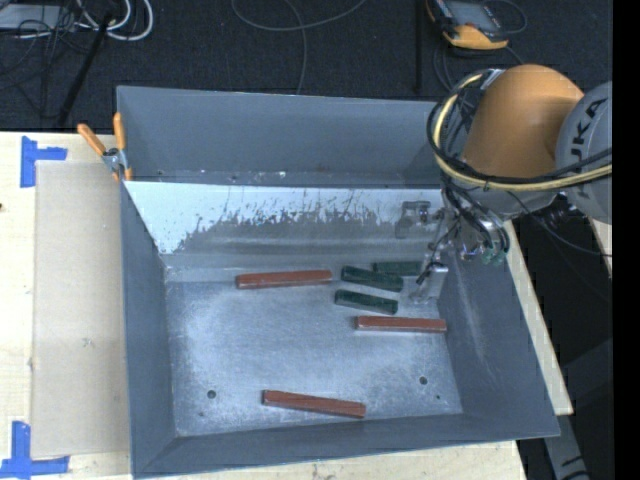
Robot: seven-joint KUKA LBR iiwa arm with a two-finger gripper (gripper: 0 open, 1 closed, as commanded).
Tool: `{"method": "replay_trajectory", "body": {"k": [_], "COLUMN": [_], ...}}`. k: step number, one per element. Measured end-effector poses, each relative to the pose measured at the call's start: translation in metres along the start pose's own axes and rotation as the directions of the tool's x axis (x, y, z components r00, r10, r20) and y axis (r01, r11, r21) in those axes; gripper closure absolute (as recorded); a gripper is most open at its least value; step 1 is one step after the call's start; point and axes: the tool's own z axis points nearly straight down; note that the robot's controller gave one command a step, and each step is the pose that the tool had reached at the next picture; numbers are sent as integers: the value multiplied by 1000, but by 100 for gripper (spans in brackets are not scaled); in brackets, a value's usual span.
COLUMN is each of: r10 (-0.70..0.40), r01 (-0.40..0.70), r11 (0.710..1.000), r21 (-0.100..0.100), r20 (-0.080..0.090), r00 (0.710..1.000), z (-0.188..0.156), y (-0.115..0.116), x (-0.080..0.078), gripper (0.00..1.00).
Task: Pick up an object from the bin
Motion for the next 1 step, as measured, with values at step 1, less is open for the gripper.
{"method": "replay_trajectory", "body": {"k": [1], "r10": [157], "r01": [-157], "r11": [988], "r21": [-2], "r20": [2], "r00": [988], "z": [122], "y": [-8], "x": [10], "gripper": [0]}}
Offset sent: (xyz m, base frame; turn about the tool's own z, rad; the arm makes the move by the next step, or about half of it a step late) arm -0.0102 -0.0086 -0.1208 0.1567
